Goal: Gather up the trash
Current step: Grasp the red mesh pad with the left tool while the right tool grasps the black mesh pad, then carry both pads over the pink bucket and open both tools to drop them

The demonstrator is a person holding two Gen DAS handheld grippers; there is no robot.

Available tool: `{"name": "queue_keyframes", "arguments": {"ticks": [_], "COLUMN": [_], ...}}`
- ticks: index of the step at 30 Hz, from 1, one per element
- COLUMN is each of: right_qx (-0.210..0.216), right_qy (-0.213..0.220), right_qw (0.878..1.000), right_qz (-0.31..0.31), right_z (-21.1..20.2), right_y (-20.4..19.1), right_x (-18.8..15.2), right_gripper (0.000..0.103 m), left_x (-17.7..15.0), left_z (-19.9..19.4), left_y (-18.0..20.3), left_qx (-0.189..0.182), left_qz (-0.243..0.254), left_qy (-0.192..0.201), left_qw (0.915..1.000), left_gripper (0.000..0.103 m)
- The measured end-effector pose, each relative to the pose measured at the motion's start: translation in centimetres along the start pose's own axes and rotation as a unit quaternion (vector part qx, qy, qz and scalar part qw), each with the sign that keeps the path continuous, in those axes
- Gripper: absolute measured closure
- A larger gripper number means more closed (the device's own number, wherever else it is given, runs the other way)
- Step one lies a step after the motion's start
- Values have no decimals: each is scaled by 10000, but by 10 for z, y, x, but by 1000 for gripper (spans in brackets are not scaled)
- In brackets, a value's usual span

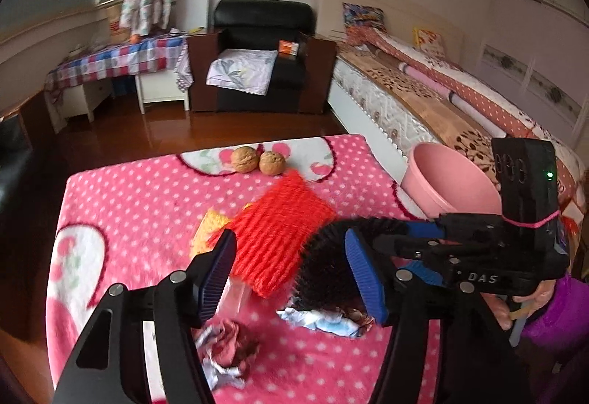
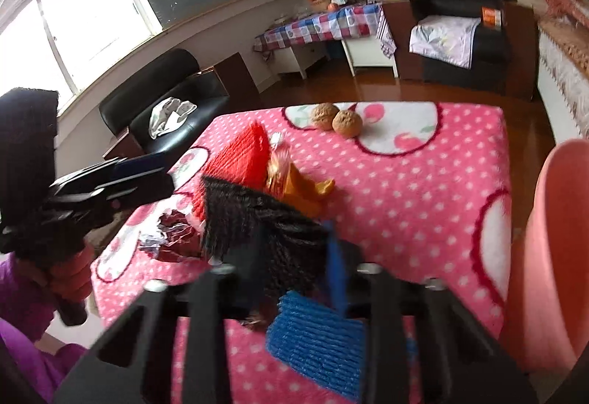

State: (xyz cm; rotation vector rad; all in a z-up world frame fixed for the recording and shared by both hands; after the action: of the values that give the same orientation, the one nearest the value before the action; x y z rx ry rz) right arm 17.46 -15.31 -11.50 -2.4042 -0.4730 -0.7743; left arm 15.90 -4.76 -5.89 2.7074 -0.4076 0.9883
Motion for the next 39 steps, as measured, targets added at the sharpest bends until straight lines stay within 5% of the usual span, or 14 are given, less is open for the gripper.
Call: {"name": "queue_keyframes", "arguments": {"ticks": [14,21,24,39], "right_qx": [391,300,353,-297], "right_qy": [562,811,893,1557], "right_qw": [9940,9901,9879,9734], "right_qz": [856,1107,1215,1655], "right_z": [-56,-73,-77,-131], "right_y": [9,12,12,41], "right_x": [2,14,19,21], "right_gripper": [91,91,91,91], "left_x": [19,7,3,41], "left_z": [58,61,55,-27], "left_y": [-34,-34,-33,21], "left_qx": [-260,-582,-588,-890], "left_qz": [89,-196,-239,-124], "left_qy": [-640,-700,-626,339], "left_qw": [9976,9957,9960,9954], "left_gripper": [44,85,93,94]}}
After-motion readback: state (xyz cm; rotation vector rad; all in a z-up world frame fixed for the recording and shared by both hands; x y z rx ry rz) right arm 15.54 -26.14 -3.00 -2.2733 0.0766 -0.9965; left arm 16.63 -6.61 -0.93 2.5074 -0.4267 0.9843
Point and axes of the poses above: each gripper's, at about its wrist camera, not at the fingertips, and z roughly the way its jaws point, y to its right, x to its top, the point moved 9 cm from there along z, roughly the way its jaws point, and after that the axes turned 7 degrees about -y, right-handed, at the moved point
